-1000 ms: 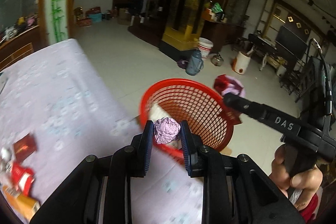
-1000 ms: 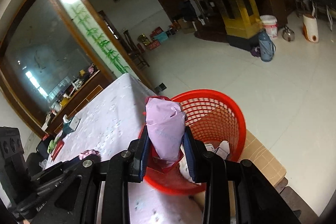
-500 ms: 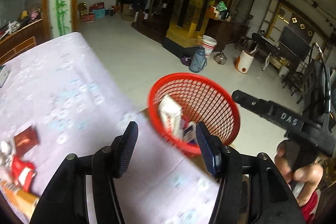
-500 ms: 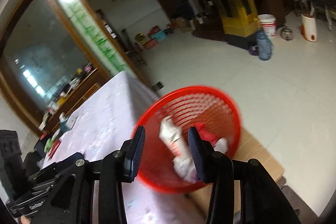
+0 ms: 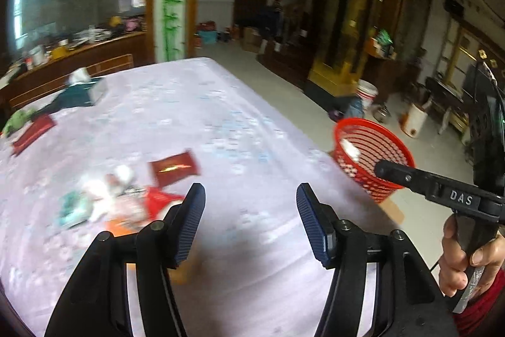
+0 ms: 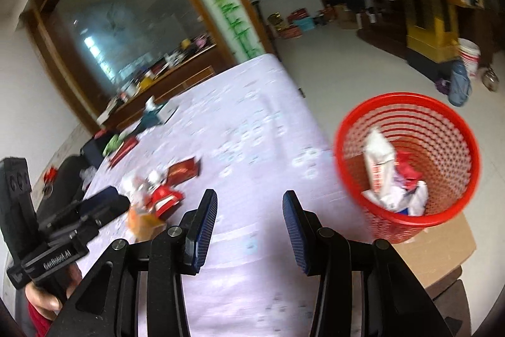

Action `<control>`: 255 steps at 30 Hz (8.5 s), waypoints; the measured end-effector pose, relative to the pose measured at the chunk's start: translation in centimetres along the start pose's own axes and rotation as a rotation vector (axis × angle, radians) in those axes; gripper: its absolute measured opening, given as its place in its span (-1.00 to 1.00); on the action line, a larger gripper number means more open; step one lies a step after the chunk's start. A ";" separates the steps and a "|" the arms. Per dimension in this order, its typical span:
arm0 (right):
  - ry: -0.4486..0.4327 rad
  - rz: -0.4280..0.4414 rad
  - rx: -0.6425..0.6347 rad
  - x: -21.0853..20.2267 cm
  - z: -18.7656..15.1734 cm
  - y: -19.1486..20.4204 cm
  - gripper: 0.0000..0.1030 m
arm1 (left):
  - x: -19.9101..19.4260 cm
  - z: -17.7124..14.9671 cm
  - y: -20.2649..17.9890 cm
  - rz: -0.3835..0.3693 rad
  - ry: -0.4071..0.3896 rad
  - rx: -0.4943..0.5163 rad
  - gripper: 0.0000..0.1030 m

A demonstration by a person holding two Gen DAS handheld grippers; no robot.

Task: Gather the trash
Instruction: 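Move both grippers back toward the remaining trash on the table, then grasp the orange tissue box with the right gripper while the left grasps white plastic bags, then carry box and white bags to the red wastebasket and open both grippers, then move both grippers back toward the remaining trash on the table, then grasp the teal wipes pack with the left gripper while the right reaches the red snack bag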

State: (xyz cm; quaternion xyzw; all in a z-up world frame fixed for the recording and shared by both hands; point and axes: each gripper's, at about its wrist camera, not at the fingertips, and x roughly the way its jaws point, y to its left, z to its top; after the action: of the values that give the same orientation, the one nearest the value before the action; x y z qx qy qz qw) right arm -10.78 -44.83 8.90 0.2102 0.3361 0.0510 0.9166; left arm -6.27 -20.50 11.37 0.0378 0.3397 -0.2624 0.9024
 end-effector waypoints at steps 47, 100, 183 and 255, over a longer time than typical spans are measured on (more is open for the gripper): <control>0.358 0.054 -0.822 17.4 -7.9 21.3 0.11 | -3.3 -3.7 23.5 0.145 0.056 -0.297 0.43; 0.177 0.230 -0.261 6.5 -5.5 11.0 0.11 | 2.4 -7.1 12.9 -0.017 0.174 -0.161 -0.54; -0.183 -0.161 0.289 -5.7 4.8 -15.3 0.12 | 10.8 5.0 -15.8 -0.266 0.060 0.083 -0.51; 0.388 0.094 -0.608 22.8 -3.5 18.9 0.26 | 0.4 -2.2 23.0 0.081 0.082 -0.205 0.50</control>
State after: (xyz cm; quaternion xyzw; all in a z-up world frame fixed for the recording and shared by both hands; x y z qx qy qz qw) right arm 5.42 -21.15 0.87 -0.0702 0.4630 0.2297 0.8532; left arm 4.17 -0.38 6.86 -0.0301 0.3998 -0.1879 0.8967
